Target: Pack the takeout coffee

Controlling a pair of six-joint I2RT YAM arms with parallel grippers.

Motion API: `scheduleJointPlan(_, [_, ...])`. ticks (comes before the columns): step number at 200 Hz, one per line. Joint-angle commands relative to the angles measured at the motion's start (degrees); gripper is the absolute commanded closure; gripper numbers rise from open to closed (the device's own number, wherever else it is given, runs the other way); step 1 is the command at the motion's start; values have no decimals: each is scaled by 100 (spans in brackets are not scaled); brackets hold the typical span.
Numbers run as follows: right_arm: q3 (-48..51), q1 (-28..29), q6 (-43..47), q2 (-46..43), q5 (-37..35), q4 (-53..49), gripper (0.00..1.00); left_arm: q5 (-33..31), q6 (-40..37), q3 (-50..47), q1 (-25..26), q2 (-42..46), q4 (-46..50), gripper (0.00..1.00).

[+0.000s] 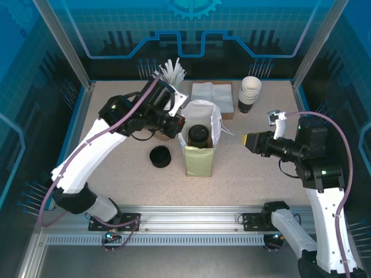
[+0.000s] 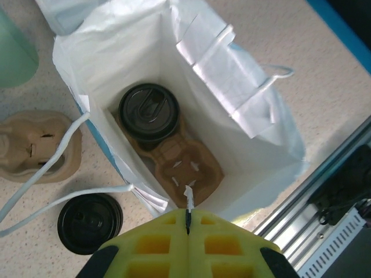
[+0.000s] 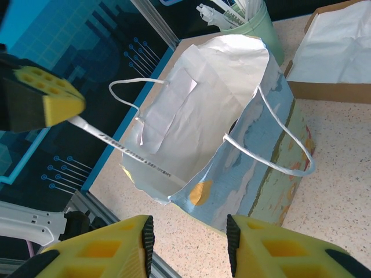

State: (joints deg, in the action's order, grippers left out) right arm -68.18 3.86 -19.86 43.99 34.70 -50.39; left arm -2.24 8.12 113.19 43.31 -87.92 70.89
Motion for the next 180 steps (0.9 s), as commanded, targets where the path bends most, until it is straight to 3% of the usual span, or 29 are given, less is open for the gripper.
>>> scheduleJointPlan(1, [68,-111,101,-23,35,-80,59,-134,-35,261,62,-173,373,97])
scheduleJointPlan(15, [73,-118,98,19,38,-43,59,-134,94,248,88,-217,320,78])
scheduleJointPlan(40, [-14,-138,105,150,70,-58,59,-494,427,252,69,-165,245,52])
scheduleJointPlan(75, [19,-150,41,172,44,24,59,-489,700,140,52,96,-77,41])
scheduleJointPlan(113, [31,-172,60,174,33,-46,58,-518,1048,-138,-59,302,-409,35])
scheduleJointPlan(180, [63,-219,22,107,86,-120,59,-418,1772,-1584,-656,1058,-1501,35])
